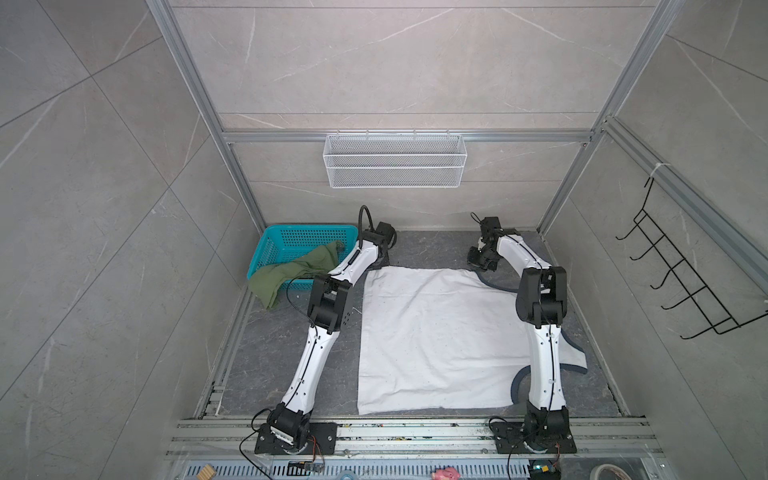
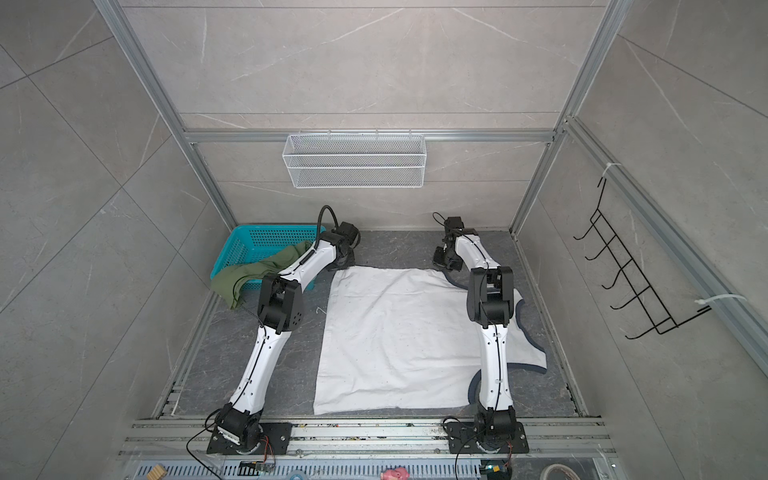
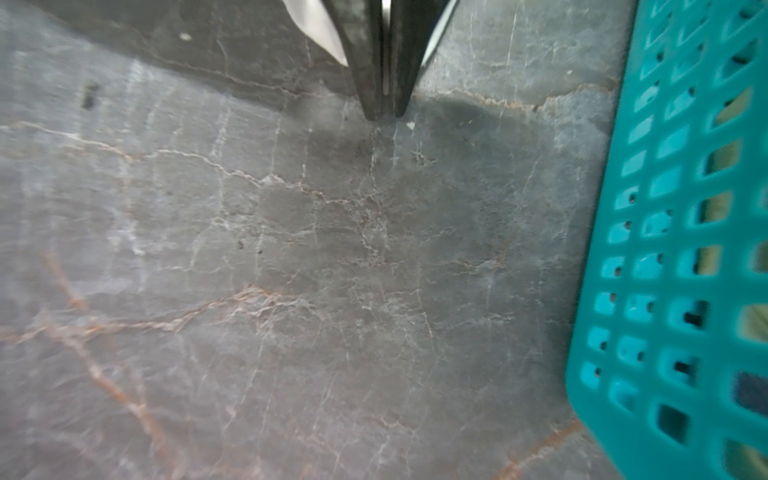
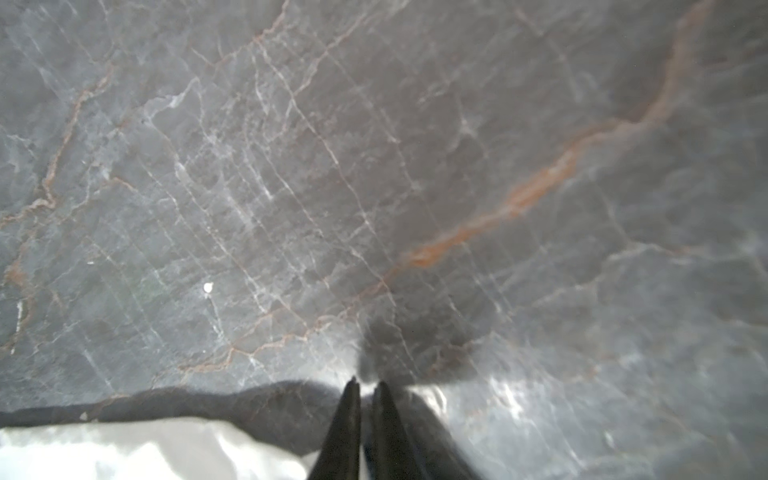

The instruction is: Fold and stack the tank tops

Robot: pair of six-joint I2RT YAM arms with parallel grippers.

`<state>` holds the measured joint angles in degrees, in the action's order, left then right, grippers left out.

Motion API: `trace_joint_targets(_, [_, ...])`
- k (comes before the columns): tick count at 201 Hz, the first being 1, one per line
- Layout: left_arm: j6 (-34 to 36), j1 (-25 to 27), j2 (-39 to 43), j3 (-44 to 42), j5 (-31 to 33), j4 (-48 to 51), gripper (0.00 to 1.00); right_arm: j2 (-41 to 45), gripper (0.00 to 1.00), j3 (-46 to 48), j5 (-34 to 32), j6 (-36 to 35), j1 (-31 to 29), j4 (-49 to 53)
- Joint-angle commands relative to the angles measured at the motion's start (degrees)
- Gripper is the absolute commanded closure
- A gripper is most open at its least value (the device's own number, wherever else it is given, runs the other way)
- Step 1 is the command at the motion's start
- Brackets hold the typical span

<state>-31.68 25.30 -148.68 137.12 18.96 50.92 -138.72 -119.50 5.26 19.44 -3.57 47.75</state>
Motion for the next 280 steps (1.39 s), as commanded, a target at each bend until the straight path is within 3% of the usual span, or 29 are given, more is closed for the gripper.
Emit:
trace_joint_targets(1, [0.93, 0.75, 6.71, 0.34, 1.00, -0.04, 0.97, 6.70, 0.93, 2.59, -2.51, 0.31, -0.29, -1.82])
trace_joint_targets(38, [1.14, 0.97, 9.51, -1.31, 2.54, -0.44, 1.00, 11.50, 1.00, 7.31, -3.59, 0.42, -0.17, -4.77])
trace_joint_targets(106, [1.40, 1.04, 18.64, -11.97, 4.98, -5.53, 1.00, 18.41, 1.00, 17.43, -3.98, 1.34, 0.11, -10.84])
trace_joint_targets(146, [1.61, 1.13, 18.65, -13.11, 4.20, -5.86, 1.00, 10.88, 0.71, 10.64, -1.51, 0.92, 1.22, -6.95])
trace_joint_targets(165, [1.63, 1.18, 18.52, -13.11, 3.89, -5.83, 1.00, 6.16, 0.62, 5.13, -1.15, 0.00, 1.23, -3.33])
trace_joint_targets(214, [1.58, 1.33, 18.78, -13.53, 4.67, -5.48, 1.00, -1.34, 0.60, -2.94, 0.18, -1.68, 1.38, 2.11])
trace_joint_targets(280, [1.29, 1.33, 18.35, -13.46, 4.68, -5.65, 1.00, -1.85, 0.60, -0.23, 1.39, -1.59, 1.17, 3.49])
